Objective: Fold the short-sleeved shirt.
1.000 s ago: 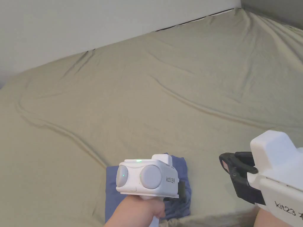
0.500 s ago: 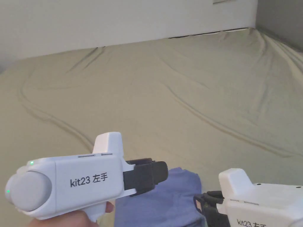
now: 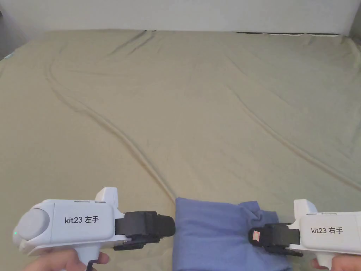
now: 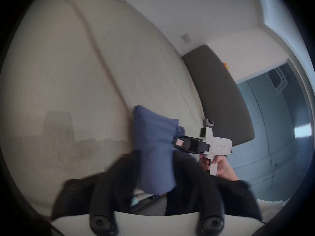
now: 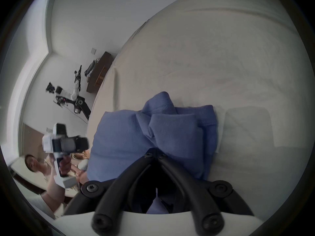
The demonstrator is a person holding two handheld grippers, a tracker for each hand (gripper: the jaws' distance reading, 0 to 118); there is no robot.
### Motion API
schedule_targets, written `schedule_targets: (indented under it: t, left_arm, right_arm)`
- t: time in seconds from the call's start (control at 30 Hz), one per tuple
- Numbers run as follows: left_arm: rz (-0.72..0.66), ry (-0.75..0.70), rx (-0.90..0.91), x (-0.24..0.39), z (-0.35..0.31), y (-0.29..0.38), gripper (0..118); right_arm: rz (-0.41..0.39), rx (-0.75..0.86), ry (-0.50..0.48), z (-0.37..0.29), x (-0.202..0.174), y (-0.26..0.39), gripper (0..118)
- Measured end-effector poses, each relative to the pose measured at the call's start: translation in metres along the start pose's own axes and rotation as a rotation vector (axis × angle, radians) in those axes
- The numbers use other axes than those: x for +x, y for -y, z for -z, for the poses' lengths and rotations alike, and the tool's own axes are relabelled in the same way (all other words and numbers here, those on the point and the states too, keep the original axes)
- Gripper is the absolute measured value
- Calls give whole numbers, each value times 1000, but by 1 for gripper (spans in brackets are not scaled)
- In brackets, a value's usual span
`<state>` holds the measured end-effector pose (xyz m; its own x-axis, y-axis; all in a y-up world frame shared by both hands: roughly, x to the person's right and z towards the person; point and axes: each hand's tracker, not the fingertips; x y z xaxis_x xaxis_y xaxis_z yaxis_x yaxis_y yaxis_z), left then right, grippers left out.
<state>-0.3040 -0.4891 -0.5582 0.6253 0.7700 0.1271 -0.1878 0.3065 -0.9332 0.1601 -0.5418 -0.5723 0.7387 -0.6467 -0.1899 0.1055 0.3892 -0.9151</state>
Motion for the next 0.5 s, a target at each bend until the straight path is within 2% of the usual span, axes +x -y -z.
schedule_targets:
  t: [0.07, 0.1, 0.2, 0.23, 0.27, 0.3, 0.33, 0.37, 0.4, 0.47, 0.5]
  left_arm:
    - [-41, 40, -61, -15, 16, -5, 77]
    - [-60, 76, -77, -22, 28, -7, 82]
    - [-82, 149, -128, -30, 66, -7, 82]
    - [-94, 237, -101, -31, 74, -7, 82]
    - [-128, 255, -99, -29, 84, -7, 73]
    - [-158, 259, -104, -28, 96, -6, 57]
    - [-145, 252, -113, -26, 105, -5, 35]
    - [-93, 189, -128, -21, 114, -3, 26]
    - [-15, 105, -102, -15, 118, 1, 26]
    - [-44, 187, -119, -19, 108, -6, 25]
    - [-42, 172, -137, -16, 103, -9, 24]
  right_arm:
    - [-43, -9, 30, -1, -9, -1, 0]
    - [-34, -11, 31, 0, -10, -2, 0]
    - [-45, -17, 33, 1, -10, -2, 0]
    - [-44, -17, 30, 1, -9, -2, 0]
    - [-39, -16, 22, 1, -7, -2, 0]
    - [-34, -15, 15, 0, -5, -2, 0]
    - [-32, -14, 11, 0, -5, -1, 0]
    - [-30, -13, 6, 0, -4, -1, 0]
    - [-28, -12, 6, 0, -4, -1, 0]
    - [-30, -6, 4, -4, -7, 0, 0]
    - [-35, -1, 3, -7, -11, 1, 0]
